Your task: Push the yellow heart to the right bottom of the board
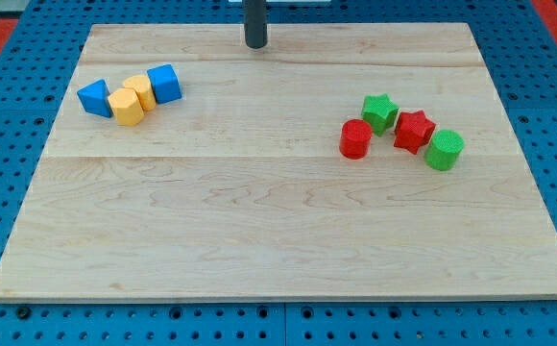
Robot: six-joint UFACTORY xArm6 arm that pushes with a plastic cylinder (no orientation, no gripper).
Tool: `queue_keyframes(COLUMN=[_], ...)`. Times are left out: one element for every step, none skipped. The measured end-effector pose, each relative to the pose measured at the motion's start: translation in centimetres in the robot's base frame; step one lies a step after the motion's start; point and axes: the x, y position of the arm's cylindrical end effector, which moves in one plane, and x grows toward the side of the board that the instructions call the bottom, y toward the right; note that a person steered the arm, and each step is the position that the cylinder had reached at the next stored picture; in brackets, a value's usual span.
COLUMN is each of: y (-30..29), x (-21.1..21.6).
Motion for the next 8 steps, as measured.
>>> queue_keyframes(y=[-0.5,-0.9,-1.2,-1.2,-2.0,-2.4,-5.6,-6.5], x=[0.0,0.0,0.1,0.1,0.5,0.1,0.7,1.6])
